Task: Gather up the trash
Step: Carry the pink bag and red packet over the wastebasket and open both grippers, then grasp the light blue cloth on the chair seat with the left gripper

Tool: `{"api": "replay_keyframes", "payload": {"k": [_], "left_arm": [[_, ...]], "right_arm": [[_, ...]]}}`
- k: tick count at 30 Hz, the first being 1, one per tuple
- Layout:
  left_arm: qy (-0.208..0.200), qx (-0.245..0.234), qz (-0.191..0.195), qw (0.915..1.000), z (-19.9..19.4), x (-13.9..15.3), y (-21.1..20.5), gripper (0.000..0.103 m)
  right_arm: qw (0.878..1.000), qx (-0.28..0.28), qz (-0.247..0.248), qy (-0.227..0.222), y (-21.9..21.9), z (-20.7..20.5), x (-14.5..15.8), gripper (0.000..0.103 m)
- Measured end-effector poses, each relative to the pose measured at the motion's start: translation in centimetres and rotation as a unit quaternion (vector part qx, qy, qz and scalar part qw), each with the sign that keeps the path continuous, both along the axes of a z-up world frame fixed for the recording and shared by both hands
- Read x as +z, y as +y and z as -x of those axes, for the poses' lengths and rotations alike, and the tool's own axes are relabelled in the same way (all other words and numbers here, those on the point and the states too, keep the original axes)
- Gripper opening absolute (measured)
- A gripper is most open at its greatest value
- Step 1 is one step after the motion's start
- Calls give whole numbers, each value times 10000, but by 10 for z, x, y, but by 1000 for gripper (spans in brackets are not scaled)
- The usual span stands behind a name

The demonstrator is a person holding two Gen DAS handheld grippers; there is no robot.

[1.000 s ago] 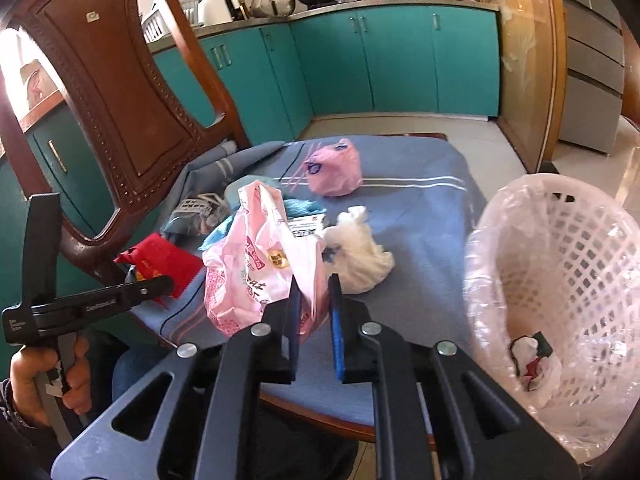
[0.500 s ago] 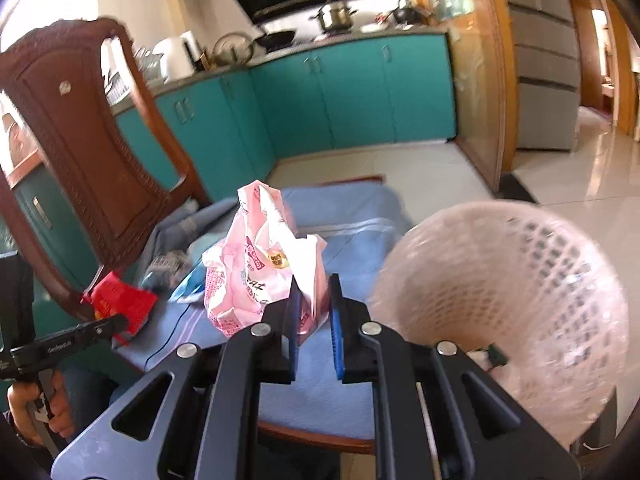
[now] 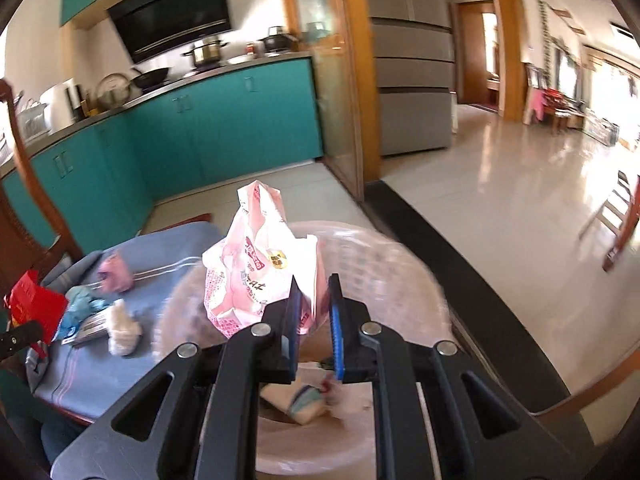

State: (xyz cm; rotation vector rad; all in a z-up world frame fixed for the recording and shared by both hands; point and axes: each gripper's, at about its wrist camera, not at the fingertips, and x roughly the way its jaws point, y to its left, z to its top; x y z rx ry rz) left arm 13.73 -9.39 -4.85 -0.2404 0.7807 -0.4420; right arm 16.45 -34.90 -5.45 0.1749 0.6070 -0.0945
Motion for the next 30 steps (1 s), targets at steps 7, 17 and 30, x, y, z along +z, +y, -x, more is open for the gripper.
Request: {"api": "replay_keyframes", "payload": {"k": [7, 17, 30], "left_arm": [[508, -1053, -168, 9930, -37, -33, -103, 13], [342, -532, -313, 9975, -26, -36, -77, 72], [80, 2001, -1179, 9726, -11, -15, 104, 79]], "right_arm": [[9997, -234, -38, 63, -31, 15, -5, 14], [9995, -26, -231, 229, -27, 7, -20, 14], [9995, 170, -230, 166, 0, -3, -14, 60]]}}
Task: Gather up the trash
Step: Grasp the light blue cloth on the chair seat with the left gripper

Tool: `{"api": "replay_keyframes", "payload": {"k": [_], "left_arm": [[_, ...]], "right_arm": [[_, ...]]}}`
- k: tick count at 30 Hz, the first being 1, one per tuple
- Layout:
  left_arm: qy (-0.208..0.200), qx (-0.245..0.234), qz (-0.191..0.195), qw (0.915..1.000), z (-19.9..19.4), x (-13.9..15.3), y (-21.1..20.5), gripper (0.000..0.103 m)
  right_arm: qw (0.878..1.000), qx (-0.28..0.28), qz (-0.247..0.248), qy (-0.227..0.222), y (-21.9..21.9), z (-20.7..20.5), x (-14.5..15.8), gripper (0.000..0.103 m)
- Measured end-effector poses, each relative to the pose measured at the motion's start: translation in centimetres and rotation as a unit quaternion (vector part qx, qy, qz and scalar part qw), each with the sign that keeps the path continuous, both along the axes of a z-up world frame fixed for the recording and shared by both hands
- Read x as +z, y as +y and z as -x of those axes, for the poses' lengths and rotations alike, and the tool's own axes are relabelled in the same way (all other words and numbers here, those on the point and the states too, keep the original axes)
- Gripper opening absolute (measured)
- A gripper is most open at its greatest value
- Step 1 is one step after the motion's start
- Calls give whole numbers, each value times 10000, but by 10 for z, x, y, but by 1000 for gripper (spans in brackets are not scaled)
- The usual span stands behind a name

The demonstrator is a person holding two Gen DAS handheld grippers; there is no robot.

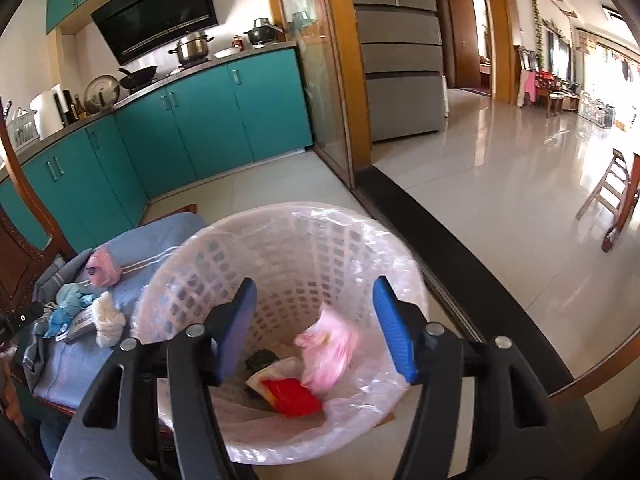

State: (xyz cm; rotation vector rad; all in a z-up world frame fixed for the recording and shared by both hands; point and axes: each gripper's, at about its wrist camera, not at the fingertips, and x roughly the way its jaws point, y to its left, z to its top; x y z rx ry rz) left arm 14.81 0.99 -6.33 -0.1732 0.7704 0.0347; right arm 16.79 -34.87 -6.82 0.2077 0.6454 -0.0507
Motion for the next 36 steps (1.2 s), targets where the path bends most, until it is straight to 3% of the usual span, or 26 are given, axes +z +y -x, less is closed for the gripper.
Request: {"api": "replay_keyframes", "payload": {"k": [5, 11, 12, 14, 18, 24, 27, 32, 36], "left_arm": [[192, 396, 467, 9979, -14, -12, 42, 81], [602, 402, 425, 9965, -60, -33, 37, 80], [704, 359, 431, 9959, -70, -37, 36, 77], [877, 269, 390, 9950, -83, -47, 30, 54], [1065, 189, 524, 9927, -90, -66, 24, 24], [455, 105, 722, 9963, -69, -47, 33, 20], [205, 90, 748, 9969, -40, -30, 34, 20], [401, 2, 530, 9978, 1, -32, 33, 21], [725, -68, 620, 9954, 17, -50, 35, 21]], "right_arm": [[9981, 599, 140, -81, 46, -10, 6, 60], [9926, 1217, -28, -32, 90, -19, 9, 60], [9917, 1288, 18, -24, 96, -19, 10, 60], [9905, 1374, 55, -7, 104, -17, 9, 60], [9886, 1500, 25, 100, 114, -20, 4, 60], [9845, 1738, -48, 249, 132, -26, -4, 60], [9800, 1963, -166, 290, 146, -29, -5, 60], [9678, 2491, -116, 347, 193, -52, -16, 60], [9601, 2738, 59, 560, 230, -72, -32, 60]]}}
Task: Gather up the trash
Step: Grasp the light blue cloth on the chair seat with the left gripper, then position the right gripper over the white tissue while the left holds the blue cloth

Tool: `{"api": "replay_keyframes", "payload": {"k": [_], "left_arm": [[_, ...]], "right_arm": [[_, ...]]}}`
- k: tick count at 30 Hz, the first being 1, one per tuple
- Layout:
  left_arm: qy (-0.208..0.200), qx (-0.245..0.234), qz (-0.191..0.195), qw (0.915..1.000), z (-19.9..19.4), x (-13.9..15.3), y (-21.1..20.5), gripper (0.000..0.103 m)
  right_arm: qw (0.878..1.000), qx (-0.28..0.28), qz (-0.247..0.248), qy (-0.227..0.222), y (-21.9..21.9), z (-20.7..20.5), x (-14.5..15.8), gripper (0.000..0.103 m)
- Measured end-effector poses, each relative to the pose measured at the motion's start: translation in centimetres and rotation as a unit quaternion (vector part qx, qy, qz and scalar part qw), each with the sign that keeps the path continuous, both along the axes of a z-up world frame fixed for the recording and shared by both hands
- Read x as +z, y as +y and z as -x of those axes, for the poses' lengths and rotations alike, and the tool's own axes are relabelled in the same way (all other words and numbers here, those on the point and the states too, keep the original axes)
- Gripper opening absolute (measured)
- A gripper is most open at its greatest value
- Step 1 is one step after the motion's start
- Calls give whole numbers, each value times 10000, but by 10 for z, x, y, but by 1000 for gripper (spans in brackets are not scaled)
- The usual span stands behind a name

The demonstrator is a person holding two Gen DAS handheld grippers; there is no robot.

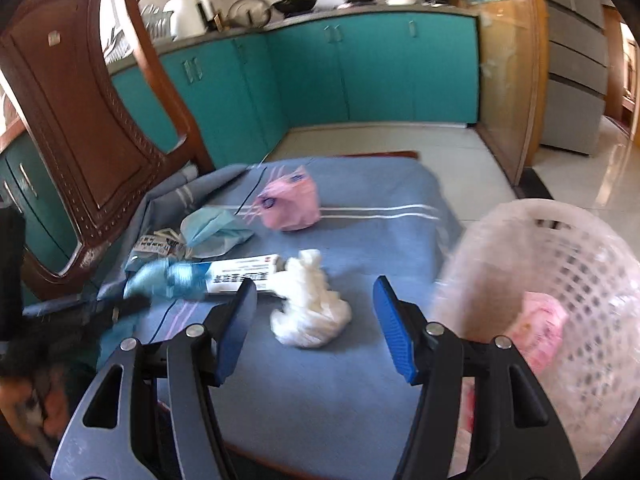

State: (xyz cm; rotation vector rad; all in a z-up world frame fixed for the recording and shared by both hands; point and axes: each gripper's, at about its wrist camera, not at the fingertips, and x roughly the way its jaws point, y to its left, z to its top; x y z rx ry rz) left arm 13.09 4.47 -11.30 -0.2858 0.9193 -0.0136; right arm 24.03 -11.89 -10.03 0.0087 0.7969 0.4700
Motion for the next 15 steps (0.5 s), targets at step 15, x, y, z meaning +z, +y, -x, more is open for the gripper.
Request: {"api": "replay_keyframes", "payload": {"k": [15], "left_arm": [[223, -122, -15, 9997, 2, -23, -2, 56]], "right_arm": [[9977, -89, 588, 316, 26, -11, -37, 40]]}}
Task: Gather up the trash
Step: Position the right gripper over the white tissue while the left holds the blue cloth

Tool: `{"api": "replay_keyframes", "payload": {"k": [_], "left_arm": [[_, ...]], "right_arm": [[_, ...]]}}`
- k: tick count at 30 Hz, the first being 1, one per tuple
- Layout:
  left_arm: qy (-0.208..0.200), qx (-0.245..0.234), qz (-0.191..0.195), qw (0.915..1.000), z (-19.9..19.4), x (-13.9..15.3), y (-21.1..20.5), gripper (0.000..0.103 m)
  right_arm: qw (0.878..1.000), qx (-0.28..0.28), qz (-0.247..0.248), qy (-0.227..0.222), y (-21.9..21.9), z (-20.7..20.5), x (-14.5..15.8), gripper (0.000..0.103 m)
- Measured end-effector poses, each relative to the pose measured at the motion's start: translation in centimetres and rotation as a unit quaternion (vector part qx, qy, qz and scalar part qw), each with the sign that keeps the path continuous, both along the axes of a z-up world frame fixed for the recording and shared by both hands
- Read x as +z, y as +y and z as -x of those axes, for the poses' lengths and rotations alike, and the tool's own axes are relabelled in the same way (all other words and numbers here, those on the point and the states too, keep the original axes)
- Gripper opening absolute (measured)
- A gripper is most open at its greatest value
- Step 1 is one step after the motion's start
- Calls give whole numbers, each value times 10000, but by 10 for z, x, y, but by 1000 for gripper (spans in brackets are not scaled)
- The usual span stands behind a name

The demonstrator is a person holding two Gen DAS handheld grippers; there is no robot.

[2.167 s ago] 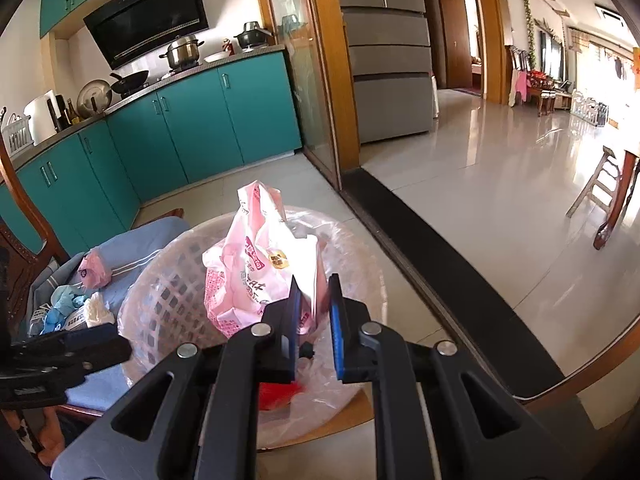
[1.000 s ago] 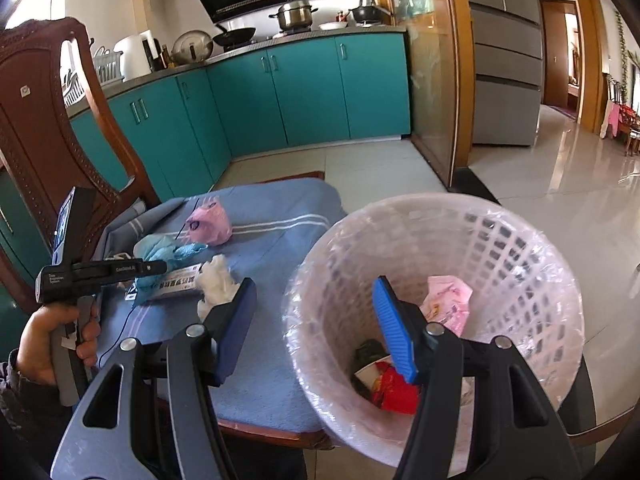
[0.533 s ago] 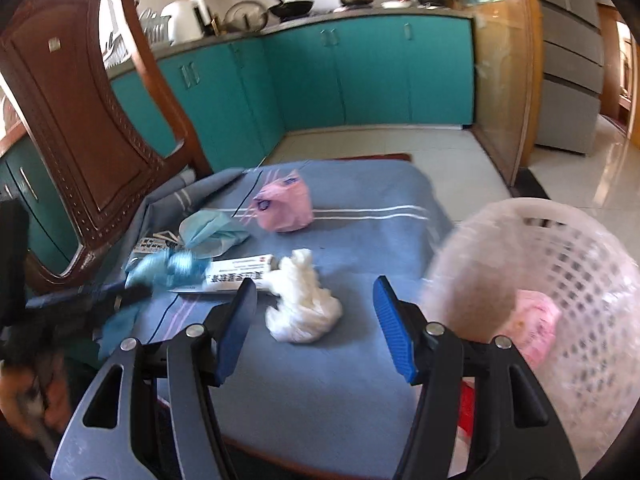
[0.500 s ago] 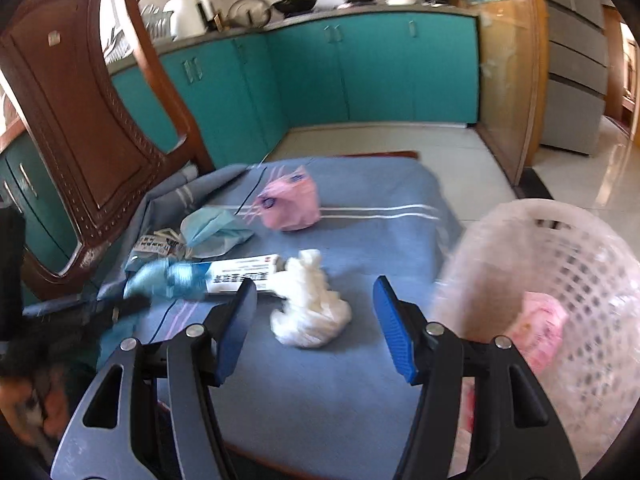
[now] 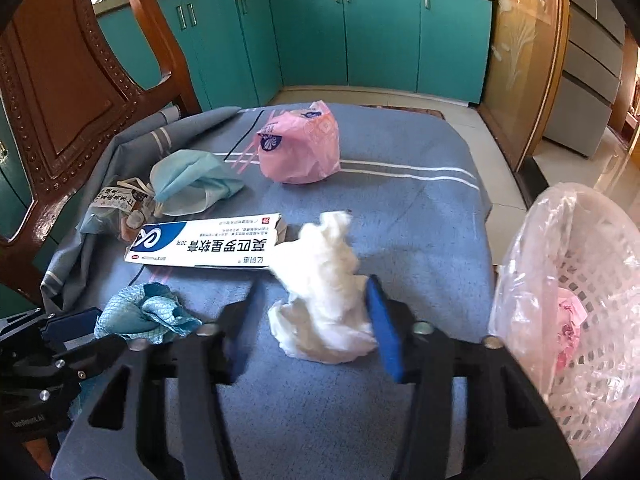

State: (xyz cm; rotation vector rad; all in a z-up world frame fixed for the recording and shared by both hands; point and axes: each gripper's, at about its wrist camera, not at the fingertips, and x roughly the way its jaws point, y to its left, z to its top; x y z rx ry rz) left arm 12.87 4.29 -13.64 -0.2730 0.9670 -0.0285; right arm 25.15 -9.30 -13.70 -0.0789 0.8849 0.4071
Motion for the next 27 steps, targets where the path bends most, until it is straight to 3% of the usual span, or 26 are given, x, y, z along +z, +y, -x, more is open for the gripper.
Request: {"api": "replay_keyframes", "payload": {"k": [2, 7, 14, 18, 21, 23, 27], "left_arm": [[-2, -24, -9, 10000, 0, 0, -1, 61], [15, -25, 1, 10000, 1, -2, 0, 66], [68, 12, 29, 10000, 2, -4, 2, 67], [76, 16, 35, 10000, 3, -4, 1, 72], [74, -3, 13, 10000, 3, -3, 0, 73], [71, -1, 8, 10000, 3, -3, 0, 74], [96, 10, 17, 10000, 2, -4, 1, 75]], "right_arm": [[10000, -17, -77, 29, -3, 1, 2, 33], [9997, -144, -172, -48, -18, 14, 14, 29], [9996, -114, -230, -140, -32, 33, 32, 29], [9997, -136, -197, -64, -32, 34, 25, 29], [9995, -267, -134, 61, -32, 28, 15, 38], [9992, -369, -94, 117, -32, 26, 10, 55], [9994, -323, -27, 146, -29, 24, 5, 57]]}}
